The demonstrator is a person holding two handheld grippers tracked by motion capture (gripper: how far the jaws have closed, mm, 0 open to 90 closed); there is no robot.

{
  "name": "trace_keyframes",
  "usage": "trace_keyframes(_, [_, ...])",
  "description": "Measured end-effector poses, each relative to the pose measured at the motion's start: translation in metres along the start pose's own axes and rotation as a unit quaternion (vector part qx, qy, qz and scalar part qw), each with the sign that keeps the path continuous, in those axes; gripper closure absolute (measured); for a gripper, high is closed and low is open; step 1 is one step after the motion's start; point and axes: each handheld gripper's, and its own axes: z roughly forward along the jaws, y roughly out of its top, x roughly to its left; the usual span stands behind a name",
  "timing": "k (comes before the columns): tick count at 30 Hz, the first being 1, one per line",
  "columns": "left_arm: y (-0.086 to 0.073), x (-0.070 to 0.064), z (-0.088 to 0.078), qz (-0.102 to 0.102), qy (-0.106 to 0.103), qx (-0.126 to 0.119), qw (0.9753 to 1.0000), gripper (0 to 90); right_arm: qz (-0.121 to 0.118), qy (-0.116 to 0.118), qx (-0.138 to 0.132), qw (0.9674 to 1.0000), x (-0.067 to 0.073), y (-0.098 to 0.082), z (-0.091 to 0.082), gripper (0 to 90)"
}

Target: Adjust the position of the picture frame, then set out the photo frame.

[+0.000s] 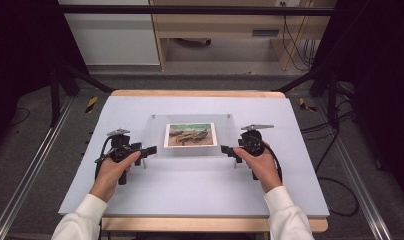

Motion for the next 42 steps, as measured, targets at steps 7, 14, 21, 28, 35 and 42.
trace_keyframes(7, [0.002, 0.0015, 0.0026, -0.009, -0.006, 0.009, 0.9999, 14.7, 0.014, 0.006, 0.003, 0.9999, -0.0007, 0.0002, 0.0032, 12.4])
trace_keyframes(14, [0.0021, 0.0007, 0.0057, -0.017, -0.013, 0.013, 0.9997, 14.0, 0.03, 0.011, 0.008, 0.9994, -0.0028, -0.0005, 0.0037, 12.1])
trace_keyframes(21, [0.0025, 0.0006, 0.0053, -0.015, -0.012, 0.014, 0.9997, 15.0, 0.041, 0.017, 0.004, 0.999, -0.0041, -0.0025, 0.0037, 12.6])
trace_keyframes(28, [0.0029, 0.0016, 0.0041, -0.016, -0.013, 0.014, 0.9997, 17.5, 0.01, -0.003, 0.001, 0.9999, -0.001, -0.0004, -0.001, 18.9])
trace_keyframes(35, [0.003, 0.0029, 0.0037, -0.018, -0.016, 0.015, 0.9996, 18.3, 0.023, 0.0, 0.0, 0.9997, -0.003, -0.0003, 0.0014, 17.2])
trace_keyframes(42, [0.0038, 0.0053, 0.0035, -0.018, -0.022, 0.019, 0.9994, 18.7, 0.056, 0.019, 0.006, 0.9982, -0.007, -0.0015, 0.0056, 13.8])
